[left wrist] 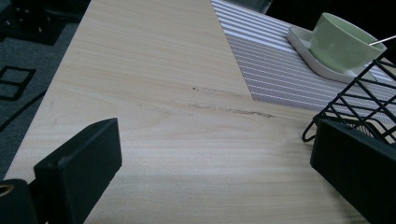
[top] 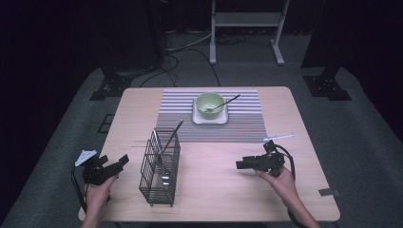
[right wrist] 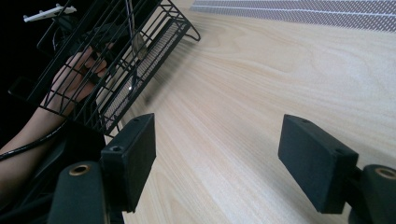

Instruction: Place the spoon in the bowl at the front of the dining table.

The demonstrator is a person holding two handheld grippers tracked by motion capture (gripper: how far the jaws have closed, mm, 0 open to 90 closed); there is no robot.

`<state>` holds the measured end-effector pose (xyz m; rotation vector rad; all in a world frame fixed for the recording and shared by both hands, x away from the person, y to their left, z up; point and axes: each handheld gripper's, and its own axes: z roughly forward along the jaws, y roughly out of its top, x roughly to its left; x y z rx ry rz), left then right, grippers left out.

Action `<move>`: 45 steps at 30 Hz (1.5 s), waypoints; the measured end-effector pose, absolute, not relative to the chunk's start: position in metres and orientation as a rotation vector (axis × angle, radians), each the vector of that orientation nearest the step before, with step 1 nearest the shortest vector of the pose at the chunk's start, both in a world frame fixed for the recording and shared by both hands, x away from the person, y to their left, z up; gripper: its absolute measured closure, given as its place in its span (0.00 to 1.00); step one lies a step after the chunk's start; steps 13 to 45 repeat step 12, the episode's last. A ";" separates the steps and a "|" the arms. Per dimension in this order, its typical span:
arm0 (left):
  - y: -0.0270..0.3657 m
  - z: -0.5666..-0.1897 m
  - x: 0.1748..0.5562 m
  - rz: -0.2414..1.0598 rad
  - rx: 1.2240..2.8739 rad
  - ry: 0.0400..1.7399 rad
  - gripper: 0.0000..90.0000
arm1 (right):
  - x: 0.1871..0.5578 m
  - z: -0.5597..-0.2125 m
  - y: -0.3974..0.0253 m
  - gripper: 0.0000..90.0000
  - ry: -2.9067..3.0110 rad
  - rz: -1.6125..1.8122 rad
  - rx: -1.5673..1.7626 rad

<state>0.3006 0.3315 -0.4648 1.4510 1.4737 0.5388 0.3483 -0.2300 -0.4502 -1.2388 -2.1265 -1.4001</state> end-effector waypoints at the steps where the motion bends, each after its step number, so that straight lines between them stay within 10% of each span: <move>1: 0.331 -0.465 0.301 0.539 1.452 1.474 0.01 | 0.347 -0.451 -0.230 0.29 -2.122 -1.402 -1.241; 45: 0.332 -0.464 0.301 0.541 1.453 1.472 0.01 | 0.339 -0.459 -0.228 0.29 -2.128 -1.408 -1.235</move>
